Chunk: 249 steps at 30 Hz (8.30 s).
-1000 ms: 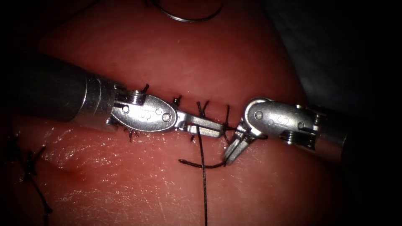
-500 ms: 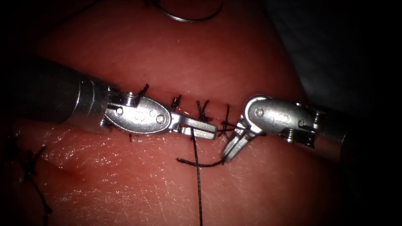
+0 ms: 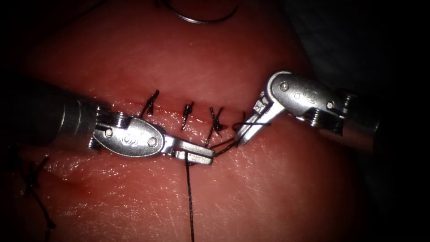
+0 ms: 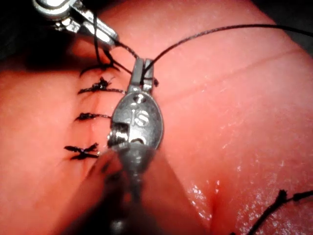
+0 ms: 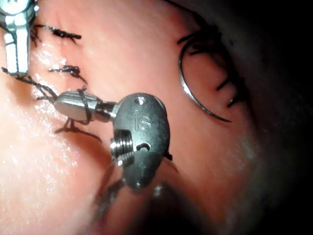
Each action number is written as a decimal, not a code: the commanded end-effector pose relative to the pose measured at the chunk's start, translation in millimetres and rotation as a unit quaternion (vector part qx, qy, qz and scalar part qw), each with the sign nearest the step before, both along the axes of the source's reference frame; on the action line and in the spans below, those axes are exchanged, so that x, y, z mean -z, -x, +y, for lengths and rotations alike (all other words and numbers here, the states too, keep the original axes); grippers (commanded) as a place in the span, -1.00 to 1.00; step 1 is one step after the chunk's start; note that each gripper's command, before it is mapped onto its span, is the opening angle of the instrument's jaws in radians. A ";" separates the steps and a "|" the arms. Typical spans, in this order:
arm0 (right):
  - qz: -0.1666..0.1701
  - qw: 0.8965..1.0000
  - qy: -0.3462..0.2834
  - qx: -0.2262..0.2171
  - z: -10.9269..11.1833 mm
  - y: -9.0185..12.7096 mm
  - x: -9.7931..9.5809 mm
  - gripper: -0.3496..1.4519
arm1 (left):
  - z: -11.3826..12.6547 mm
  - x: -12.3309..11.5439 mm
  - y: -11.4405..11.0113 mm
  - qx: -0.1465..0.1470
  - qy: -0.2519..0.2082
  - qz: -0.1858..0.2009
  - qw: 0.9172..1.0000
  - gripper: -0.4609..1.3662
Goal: Wound Closure
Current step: Grab the short tail with the right gripper, then pull the right gripper up and the left gripper down to tighten the suture
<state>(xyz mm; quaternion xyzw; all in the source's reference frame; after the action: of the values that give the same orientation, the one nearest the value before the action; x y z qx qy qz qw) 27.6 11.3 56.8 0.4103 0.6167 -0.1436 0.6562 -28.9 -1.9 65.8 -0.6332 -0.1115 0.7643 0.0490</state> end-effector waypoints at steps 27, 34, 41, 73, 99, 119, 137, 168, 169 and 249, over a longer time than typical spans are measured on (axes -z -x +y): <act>-0.123 0.977 -0.035 -0.169 3.5 4.8 -5.4 -1.00 | -8.7 6.4 -0.8 -0.017 -0.007 0.000 1.000 -0.88; -0.140 0.968 -0.042 -0.206 2.5 4.9 -6.2 -1.00 | -10.7 8.2 -0.7 -0.023 -0.007 -0.002 1.000 -0.88; -0.159 0.952 -0.052 -0.258 1.4 5.8 -6.8 -1.00 | -12.5 9.7 -1.4 -0.025 -0.007 -0.005 1.000 -0.88; -0.233 0.867 -0.067 -0.435 2.5 13.1 -7.4 -0.88 | -12.8 9.9 -1.6 -0.018 -0.002 -0.006 1.000 -0.88; -0.366 0.777 -0.287 -0.425 -5.4 12.2 -5.3 0.25 | -9.7 9.3 0.4 -0.008 0.004 -0.008 1.000 -0.88; -0.703 0.489 -0.346 -0.383 -5.5 14.8 -7.3 0.61 | -10.3 9.8 -0.1 -0.009 0.004 -0.011 1.000 -0.88; -0.468 0.675 -0.255 -0.510 -0.4 16.6 0.3 0.87 | -9.6 9.4 0.5 -0.003 0.004 -0.012 1.000 -0.88; -0.317 0.800 -0.215 -0.462 -6.2 4.4 0.4 0.89 | -9.2 9.0 0.2 -0.003 0.004 -0.012 1.000 -0.88; -0.318 0.799 -0.215 -0.463 -6.2 4.2 0.4 0.90 | -9.2 9.0 0.2 -0.003 0.004 -0.012 1.000 -0.88; -0.280 0.781 -0.233 -0.507 -3.5 3.6 -1.9 0.83 | -9.9 11.5 -0.7 0.006 0.011 -0.015 1.000 -0.88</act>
<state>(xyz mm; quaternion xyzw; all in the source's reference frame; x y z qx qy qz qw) 23.7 8.0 58.5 0.1997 0.5386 0.4809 0.6624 -28.2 -11.5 54.2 -0.6462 -0.0998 0.7553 0.0451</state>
